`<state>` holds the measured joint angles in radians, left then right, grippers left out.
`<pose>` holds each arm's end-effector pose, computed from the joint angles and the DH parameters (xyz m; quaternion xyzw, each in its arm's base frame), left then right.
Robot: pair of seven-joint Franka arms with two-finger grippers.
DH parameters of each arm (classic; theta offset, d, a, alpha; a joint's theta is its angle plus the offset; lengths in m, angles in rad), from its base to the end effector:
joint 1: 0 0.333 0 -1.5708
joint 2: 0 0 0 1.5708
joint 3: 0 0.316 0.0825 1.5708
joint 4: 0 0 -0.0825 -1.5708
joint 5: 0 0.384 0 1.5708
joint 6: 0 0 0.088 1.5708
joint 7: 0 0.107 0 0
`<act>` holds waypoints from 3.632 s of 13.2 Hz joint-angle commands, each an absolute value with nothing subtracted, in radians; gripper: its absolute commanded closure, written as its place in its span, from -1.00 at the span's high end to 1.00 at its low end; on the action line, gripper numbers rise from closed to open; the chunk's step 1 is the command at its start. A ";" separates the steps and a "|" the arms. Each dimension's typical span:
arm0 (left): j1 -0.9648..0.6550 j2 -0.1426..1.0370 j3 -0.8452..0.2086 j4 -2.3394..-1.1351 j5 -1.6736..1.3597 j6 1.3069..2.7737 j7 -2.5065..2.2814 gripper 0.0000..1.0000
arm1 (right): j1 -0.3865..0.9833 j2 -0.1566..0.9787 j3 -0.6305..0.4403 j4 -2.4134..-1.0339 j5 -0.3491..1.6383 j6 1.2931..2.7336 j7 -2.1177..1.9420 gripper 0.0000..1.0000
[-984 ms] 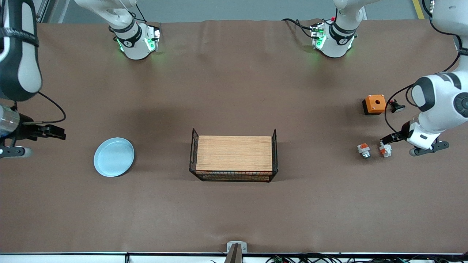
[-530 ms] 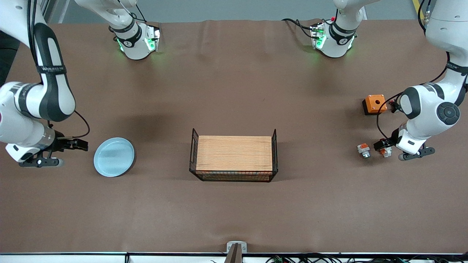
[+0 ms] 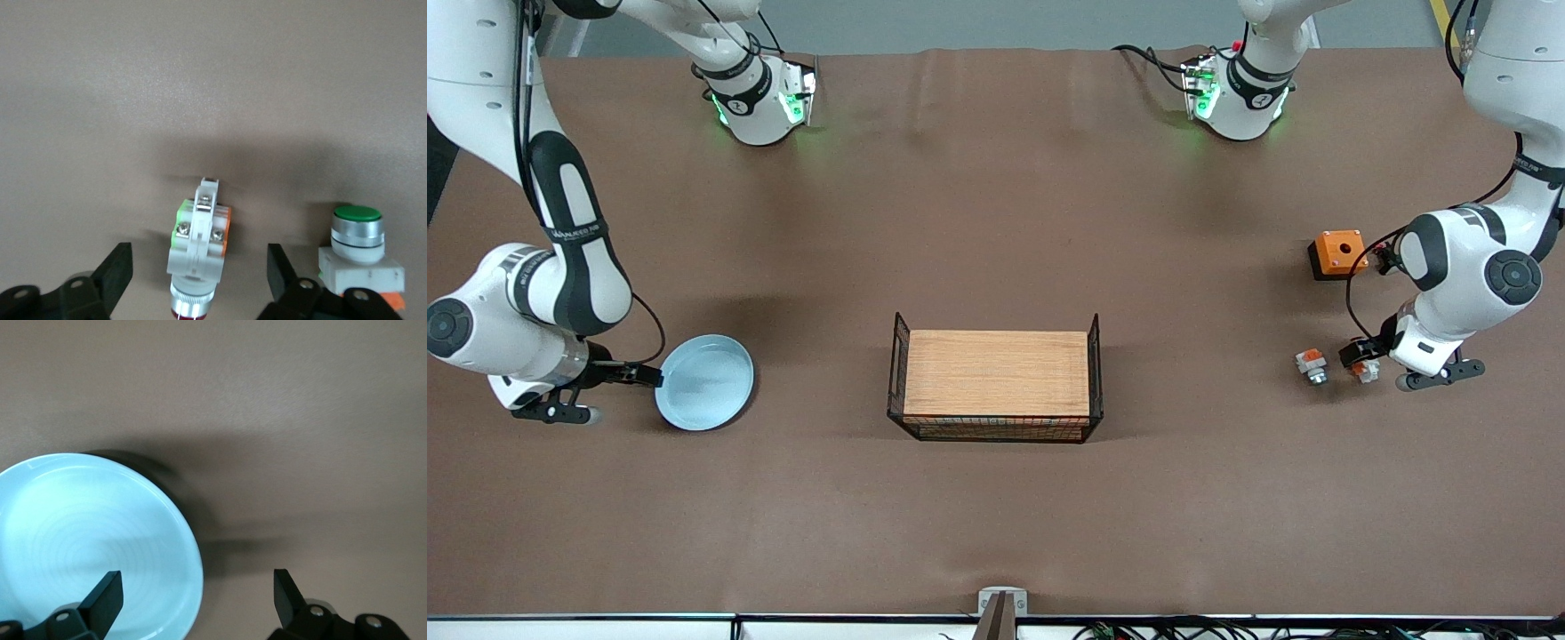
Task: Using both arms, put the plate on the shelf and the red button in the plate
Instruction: 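Lower the right gripper to the plate rim while the left gripper lowers, then grip the plate rim with the right gripper while the left gripper grasps the button, then lift the blue plate with the right gripper and carry it over the basket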
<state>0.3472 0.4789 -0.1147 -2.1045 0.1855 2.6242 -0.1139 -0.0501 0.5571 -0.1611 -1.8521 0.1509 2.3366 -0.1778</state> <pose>0.5699 0.1305 0.1919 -0.9944 -0.1004 -0.0223 0.0228 0.6236 -0.1256 0.2182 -0.9977 0.0601 0.0286 0.0157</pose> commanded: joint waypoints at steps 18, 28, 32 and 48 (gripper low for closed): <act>0.348 0.266 -0.215 -2.082 0.196 2.472 -0.120 -1.00 | -0.051 0.623 -0.146 -1.841 0.221 2.338 -0.242 -0.96; 0.348 0.140 -0.319 -1.919 0.120 2.122 -0.164 -1.00 | -0.034 0.496 -0.144 -1.705 0.222 2.010 -0.206 -0.98; 0.350 0.133 -0.373 -1.839 0.114 1.984 -0.181 -1.00 | 0.030 0.338 -0.149 -1.690 0.196 1.774 0.007 -0.99; 0.350 0.101 -0.449 -1.836 0.044 1.944 -0.325 -0.99 | 0.653 -0.057 -0.121 -1.698 0.290 1.518 1.628 -1.00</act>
